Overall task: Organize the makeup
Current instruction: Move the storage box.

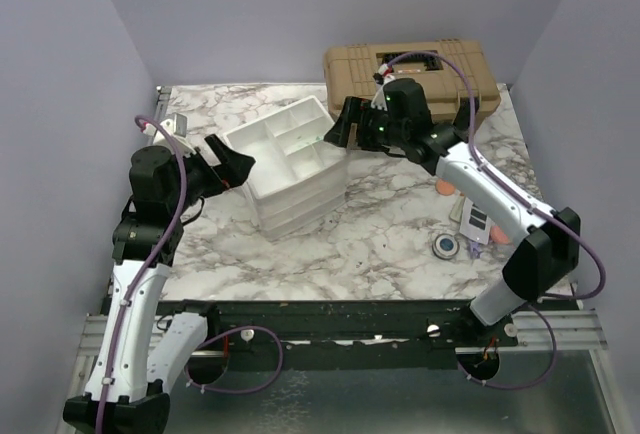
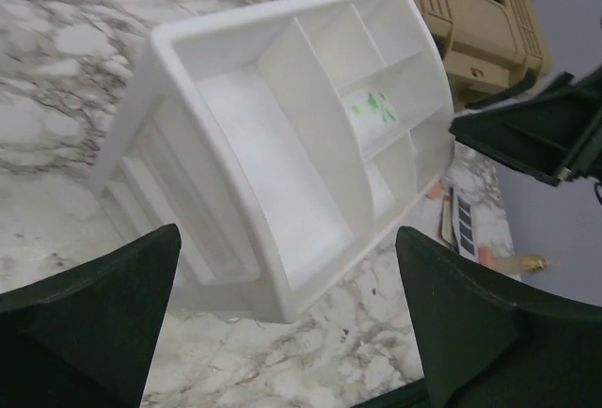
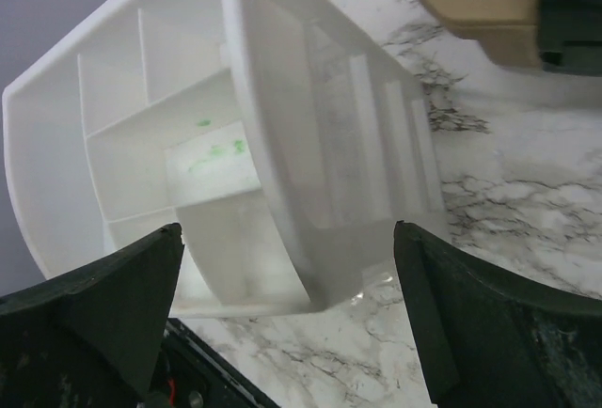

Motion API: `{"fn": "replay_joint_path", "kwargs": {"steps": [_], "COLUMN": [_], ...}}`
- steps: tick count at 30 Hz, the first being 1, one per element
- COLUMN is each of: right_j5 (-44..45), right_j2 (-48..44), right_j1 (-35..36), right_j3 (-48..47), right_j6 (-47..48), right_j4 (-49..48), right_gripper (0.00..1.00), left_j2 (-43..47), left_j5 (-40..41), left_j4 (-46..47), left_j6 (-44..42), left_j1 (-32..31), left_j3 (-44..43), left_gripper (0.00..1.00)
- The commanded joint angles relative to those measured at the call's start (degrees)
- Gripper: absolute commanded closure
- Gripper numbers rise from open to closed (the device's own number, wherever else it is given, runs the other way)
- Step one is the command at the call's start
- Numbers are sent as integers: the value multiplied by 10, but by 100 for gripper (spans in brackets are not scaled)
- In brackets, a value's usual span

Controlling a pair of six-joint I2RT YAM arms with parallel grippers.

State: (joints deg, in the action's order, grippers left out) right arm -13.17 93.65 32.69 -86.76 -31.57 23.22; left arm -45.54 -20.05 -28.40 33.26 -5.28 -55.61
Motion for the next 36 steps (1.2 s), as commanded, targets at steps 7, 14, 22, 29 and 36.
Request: {"fn": "replay_joint_path", "kwargs": {"steps": [7, 14, 22, 29, 36], "right_j5": [263, 35, -130, -209, -161], "right_j2": [-154, -251, -262, -179, -91], "right_j1": [3, 4, 4, 4, 4], "right_j3": [139, 314, 456, 388, 203], "right_j6": [-67, -148, -215, -216, -71], "right_j4": [-31, -158, -355, -383, -189], "right_gripper": [0, 0, 0, 0, 0], "left_j2": [-9, -110, -220, -272, -261], "left_j5": [240, 196, 50, -8, -92], "left_j4": [-87, -54, -47, -11, -10], "left_j6": [-98, -173, -217, -247, -231], "left_j1": [-2, -2, -2, -2, -2], "left_j3": [-90, -183, -237, -211, -160], "left_gripper": [1, 1, 1, 1, 2]}}
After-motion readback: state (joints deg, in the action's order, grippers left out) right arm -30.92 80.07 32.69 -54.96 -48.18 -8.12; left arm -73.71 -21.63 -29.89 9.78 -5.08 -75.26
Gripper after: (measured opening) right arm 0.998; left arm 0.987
